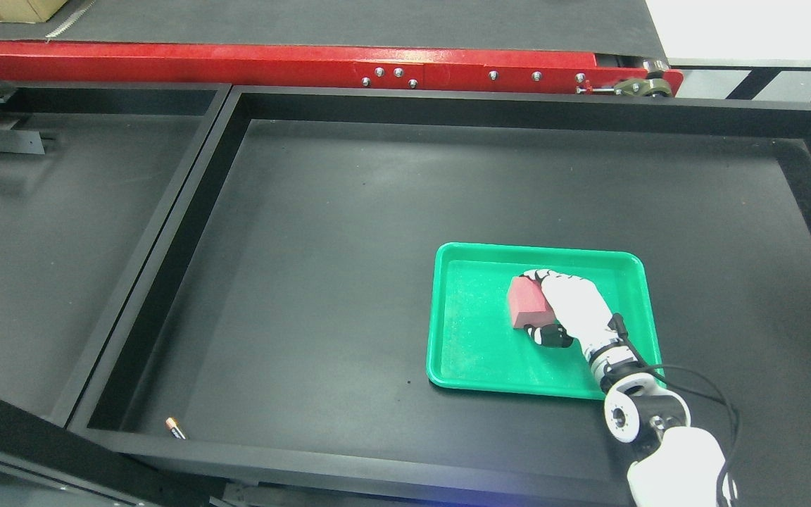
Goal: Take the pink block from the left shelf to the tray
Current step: 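Close the right hand fingers around the pink cube in the green tray, then lift the pink cube out of the green tray with the right hand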
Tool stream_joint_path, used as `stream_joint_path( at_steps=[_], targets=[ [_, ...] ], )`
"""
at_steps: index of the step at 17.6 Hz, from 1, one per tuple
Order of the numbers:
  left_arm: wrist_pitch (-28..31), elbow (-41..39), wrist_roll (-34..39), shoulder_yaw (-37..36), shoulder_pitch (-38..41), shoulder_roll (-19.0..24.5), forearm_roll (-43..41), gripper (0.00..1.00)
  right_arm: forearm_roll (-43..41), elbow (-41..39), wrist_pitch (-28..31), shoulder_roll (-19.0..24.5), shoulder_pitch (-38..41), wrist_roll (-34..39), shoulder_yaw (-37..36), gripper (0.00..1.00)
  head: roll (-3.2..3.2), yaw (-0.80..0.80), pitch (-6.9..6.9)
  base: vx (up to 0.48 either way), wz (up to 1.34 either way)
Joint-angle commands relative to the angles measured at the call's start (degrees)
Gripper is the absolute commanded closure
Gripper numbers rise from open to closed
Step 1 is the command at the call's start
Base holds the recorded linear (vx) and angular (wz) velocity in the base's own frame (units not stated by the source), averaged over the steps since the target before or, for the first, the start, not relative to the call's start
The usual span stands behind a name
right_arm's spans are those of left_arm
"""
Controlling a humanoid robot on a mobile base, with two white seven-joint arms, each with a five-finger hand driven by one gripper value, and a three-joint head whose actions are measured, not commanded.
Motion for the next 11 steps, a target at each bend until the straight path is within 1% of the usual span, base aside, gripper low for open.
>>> stream_joint_path(
  at_steps=[1, 2, 3, 6, 7, 9, 11],
  targets=[
    [0.0, -1.0, 0.0, 0.0, 1.1, 1.0, 0.0, 0.00, 0.4, 0.3, -1.6, -1.0, 0.1, -1.4, -0.7, 0.79, 0.00, 0.00, 0.00, 0.000, 0.00],
    [0.0, -1.0, 0.0, 0.0, 1.1, 1.0, 0.0, 0.00, 0.4, 0.2, -2.6, -1.0, 0.2, -1.7, -0.7, 0.91, 0.00, 0.00, 0.00, 0.000, 0.00],
    [0.0, -1.0, 0.0, 0.0, 1.1, 1.0, 0.0, 0.00, 0.4, 0.2, -3.3, -1.0, 0.2, -2.1, -0.8, 0.96, 0.00, 0.00, 0.00, 0.000, 0.00],
    [0.0, -1.0, 0.0, 0.0, 1.1, 1.0, 0.0, 0.00, 0.2, -0.4, -4.3, -1.0, 0.4, -5.7, -2.1, 0.97, 0.00, 0.00, 0.00, 0.000, 0.00],
    [0.0, -1.0, 0.0, 0.0, 1.1, 1.0, 0.0, 0.00, 0.0, -1.4, -6.0, -1.0, 0.9, -7.8, -2.2, 0.97, 0.00, 0.00, 0.00, 0.000, 0.00],
    [0.0, -1.0, 0.0, 0.0, 1.1, 1.0, 0.0, 0.00, -0.3, -4.0, -9.4, -1.0, 2.3, -13.2, -3.6, 0.97, 0.00, 0.00, 0.00, 0.000, 0.00],
    [0.0, -1.0, 0.0, 0.0, 1.1, 1.0, 0.0, 0.00, -0.4, -6.8, -12.2, -1.0, 4.6, -21.7, -4.8, 0.97, 0.00, 0.00, 0.00, 0.000, 0.00]
  ],
)
